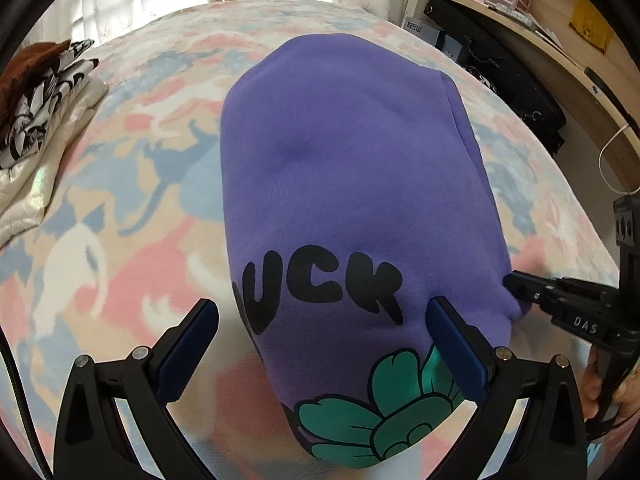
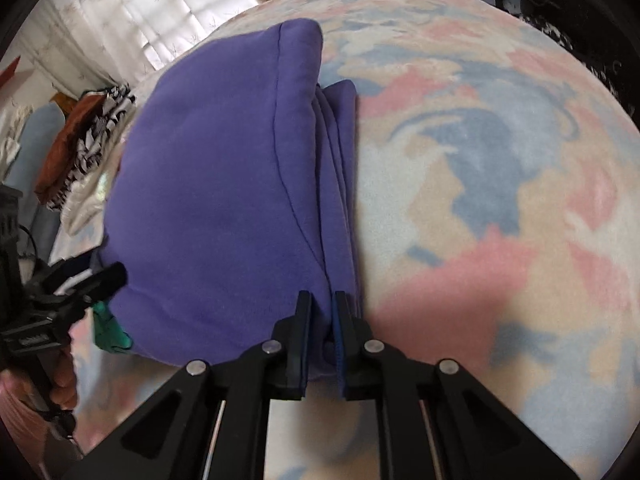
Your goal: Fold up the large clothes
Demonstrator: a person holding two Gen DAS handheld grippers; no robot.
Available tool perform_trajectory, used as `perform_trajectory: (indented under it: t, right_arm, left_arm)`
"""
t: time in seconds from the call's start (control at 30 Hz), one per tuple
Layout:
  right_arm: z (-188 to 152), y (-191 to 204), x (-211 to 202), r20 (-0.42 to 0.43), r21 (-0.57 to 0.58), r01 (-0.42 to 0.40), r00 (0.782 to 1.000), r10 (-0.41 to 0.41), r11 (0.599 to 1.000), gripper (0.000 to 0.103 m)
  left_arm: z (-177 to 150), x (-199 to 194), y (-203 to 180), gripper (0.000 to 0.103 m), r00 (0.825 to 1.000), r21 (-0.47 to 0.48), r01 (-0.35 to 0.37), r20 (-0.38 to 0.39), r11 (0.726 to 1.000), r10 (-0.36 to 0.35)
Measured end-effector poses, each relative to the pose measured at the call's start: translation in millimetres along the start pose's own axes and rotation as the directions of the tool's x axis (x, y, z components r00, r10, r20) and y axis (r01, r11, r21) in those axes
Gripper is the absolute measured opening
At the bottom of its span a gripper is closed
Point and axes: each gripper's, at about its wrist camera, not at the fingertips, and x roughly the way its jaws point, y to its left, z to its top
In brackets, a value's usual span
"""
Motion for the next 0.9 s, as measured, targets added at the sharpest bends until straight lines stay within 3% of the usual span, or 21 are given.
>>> perform_trajectory:
  t: [0.37, 0.5, 0.63, 0.7, 0.73, 0.77, 0.9]
  right_arm:
    - [0, 7, -5, 0.012, -0.006, 0.025, 1.0, -0.025, 1.0, 0.011]
    - [2, 7, -8, 0.006, -0.009, 0.023, 1.0, -0.023, 1.0, 0.013]
    - [4, 2, -12, -0.013, 0.03, -0.007, 1.0, 0.008, 1.0, 0.026]
    - [5, 5, -15, -0.015, 0.027, 0.021, 1.0, -0.02, 0.999, 0.044]
    - [5, 6, -17, -0.011, 0.022, 0.049, 0.999, -0.048, 0.999, 0.059]
    - [5, 5, -19, -0.003, 0.02, 0.066, 0.998, -0.066, 0.998, 0.064]
    - [6, 1, -27, -0.002, 0.024, 0.033, 0.999, -0.033, 0.999, 0.064]
  left_arm:
    - [3, -6, 5, 0.102, 1.0, -0.079, 0.01, -0.023, 0.997, -0.012]
    - [1, -9, 11, 0.102, 0.997, -0.133, 0.06, -0.034, 0.989, -0.065]
    - [1, -11, 19, 0.102, 0.99, -0.188, 0.115, -0.057, 0.975, -0.128]
    - [0, -14, 22, 0.102, 0.988, -0.195, 0.129, -0.054, 0.972, -0.142]
    - [0, -17, 23, 0.102, 0.987, -0.194, 0.14, -0.054, 0.971, -0.153]
    - [0, -20, 24, 0.102, 0.984, -0.192, 0.152, -0.058, 0.969, -0.166]
    - [-2, -28, 26, 0.102, 0.979, -0.185, 0.179, -0.062, 0.966, -0.194]
